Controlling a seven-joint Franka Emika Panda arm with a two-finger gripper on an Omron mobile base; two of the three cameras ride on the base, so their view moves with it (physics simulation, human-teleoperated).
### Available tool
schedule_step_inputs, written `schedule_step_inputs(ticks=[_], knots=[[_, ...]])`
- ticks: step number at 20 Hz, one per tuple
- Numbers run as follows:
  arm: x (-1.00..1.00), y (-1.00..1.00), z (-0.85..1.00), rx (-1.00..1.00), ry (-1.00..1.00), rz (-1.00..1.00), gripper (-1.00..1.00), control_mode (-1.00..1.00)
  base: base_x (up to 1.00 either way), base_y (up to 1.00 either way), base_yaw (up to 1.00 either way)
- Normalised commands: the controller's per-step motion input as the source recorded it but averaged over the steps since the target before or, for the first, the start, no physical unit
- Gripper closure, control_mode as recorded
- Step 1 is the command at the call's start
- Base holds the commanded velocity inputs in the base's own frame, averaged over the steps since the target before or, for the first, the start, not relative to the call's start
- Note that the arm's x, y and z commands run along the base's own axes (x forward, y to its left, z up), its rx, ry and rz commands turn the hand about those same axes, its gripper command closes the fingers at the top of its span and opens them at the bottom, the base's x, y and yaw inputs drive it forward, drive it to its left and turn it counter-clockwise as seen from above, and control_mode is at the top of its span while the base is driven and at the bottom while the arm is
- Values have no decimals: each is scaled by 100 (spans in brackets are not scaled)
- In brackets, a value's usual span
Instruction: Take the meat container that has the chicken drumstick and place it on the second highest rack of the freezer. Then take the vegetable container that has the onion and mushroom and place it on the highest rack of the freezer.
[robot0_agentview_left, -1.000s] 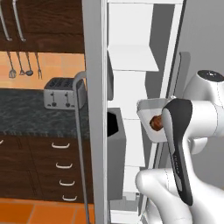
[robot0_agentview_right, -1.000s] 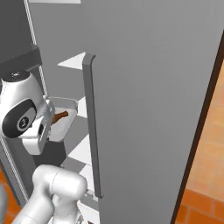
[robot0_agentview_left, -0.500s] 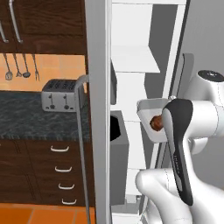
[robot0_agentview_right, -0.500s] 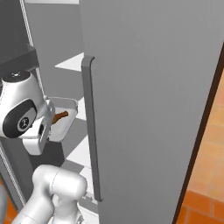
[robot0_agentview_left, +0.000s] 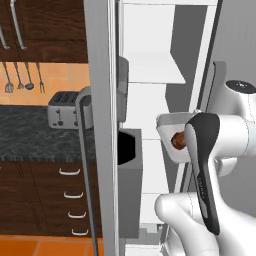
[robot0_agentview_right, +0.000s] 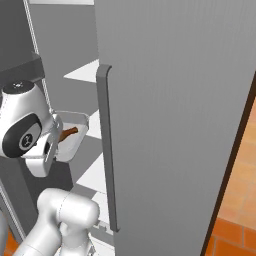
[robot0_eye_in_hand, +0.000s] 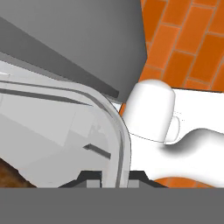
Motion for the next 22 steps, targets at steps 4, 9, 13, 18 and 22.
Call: schedule_step_inputs(ticks=[4, 9, 13, 18, 22], knots=[[0, 0, 0, 0, 0, 0, 100, 100, 2, 0, 0], [11, 0, -2, 0, 0, 0, 100, -100, 3, 0, 0], [63, 0, -5, 0, 0, -5, 100, -100, 0, 0, 0], [56, 0, -21, 0, 0, -10, 100, -100, 0, 0, 0], [43, -1, -35, 0, 0, -7, 100, -100, 0, 0, 0]])
